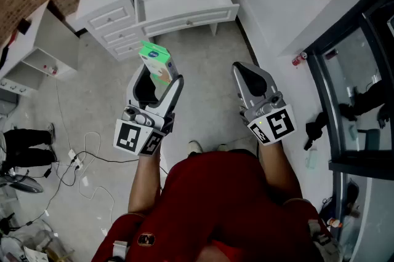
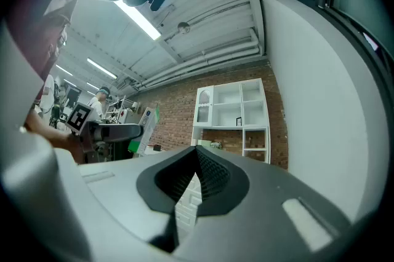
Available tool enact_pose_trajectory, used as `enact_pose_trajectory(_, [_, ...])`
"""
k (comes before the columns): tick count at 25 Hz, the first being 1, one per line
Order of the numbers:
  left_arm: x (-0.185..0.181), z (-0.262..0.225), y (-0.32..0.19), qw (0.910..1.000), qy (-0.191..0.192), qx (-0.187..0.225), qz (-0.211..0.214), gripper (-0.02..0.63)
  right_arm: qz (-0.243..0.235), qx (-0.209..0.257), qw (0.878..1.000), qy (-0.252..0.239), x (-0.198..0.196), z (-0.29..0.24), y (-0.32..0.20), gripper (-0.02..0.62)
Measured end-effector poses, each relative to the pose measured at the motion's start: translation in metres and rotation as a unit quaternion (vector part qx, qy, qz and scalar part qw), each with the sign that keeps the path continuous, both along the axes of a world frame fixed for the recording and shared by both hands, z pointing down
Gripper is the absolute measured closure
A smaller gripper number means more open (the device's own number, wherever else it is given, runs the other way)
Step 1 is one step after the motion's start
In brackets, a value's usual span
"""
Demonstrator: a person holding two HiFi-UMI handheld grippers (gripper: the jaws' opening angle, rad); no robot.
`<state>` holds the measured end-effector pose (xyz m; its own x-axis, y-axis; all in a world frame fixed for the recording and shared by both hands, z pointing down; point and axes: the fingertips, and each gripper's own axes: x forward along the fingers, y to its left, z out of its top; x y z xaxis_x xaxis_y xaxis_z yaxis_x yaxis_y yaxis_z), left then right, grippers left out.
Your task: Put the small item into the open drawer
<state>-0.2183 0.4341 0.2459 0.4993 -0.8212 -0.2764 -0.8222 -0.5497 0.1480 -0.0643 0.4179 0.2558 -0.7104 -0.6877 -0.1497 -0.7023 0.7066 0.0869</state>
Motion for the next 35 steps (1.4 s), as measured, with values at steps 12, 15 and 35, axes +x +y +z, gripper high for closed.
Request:
enact_pose_trajectory(12, [-0.042,0.022,-0.036,0.9998,0.007,-0.019,-0.002,0.255,0.025,-0.016,1.0,0.002,-0.019,0.013,-0.035,0.583])
enact_pose_trajectory(15, [-0.045,0.023,-0.06,0.9998,0.002,-0.021,-0.005,0.255,0.03,-0.013,0.999,0.0,-0.014,0.013,-0.06,0.583])
enact_pose_trajectory(35, [0.041,0.062,-0.382,0.9929,-0.081,-0.085,-0.021,0.254,0.022,0.002,1.0,0.011,0.076,0.042,-0.386,0.583])
